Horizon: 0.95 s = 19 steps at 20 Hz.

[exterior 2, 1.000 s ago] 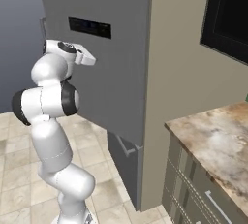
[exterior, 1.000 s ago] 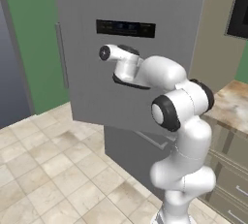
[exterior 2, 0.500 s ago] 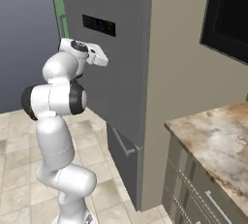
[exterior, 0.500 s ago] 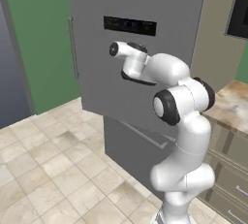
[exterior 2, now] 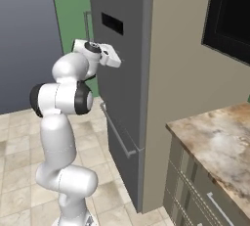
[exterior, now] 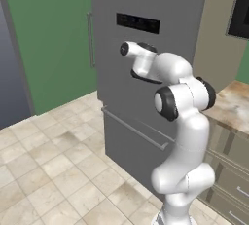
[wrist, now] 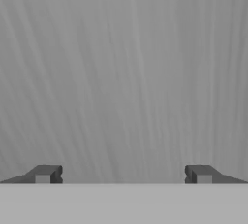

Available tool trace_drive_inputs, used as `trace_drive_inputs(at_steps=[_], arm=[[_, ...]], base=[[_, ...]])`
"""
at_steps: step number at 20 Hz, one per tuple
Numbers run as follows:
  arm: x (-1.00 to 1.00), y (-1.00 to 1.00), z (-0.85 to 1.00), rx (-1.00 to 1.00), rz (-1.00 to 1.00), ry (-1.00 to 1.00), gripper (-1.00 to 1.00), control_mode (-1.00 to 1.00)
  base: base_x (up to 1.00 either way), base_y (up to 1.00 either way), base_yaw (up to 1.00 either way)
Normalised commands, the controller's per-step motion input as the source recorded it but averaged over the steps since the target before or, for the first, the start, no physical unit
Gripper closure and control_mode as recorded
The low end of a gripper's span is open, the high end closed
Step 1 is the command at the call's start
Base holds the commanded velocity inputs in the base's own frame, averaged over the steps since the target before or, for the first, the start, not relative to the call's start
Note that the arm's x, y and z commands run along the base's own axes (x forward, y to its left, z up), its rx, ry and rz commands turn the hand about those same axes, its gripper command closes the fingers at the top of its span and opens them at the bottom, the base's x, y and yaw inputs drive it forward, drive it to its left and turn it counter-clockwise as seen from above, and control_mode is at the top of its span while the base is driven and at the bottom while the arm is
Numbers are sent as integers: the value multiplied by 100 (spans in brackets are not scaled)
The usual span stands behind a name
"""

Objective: Place the mushroom in the correct fridge rack based on whether it is a fruit or vegetable. Finally, close the fridge door.

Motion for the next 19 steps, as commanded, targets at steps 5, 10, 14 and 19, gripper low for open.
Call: trace_drive_inputs(at_steps=[5, 10, 14, 19], arm=[[4, -83, -13, 0, -10, -1, -100, -100], [0, -83, -17, 0, -11, 0, -100, -100], [0, -72, -18, 0, -10, 0, -100, -100], [0, -63, -14, 0, -7, 0, -100, -100]], base=[[0, 0, 0], [0, 0, 0], [0, 0, 0], [0, 0, 0]])
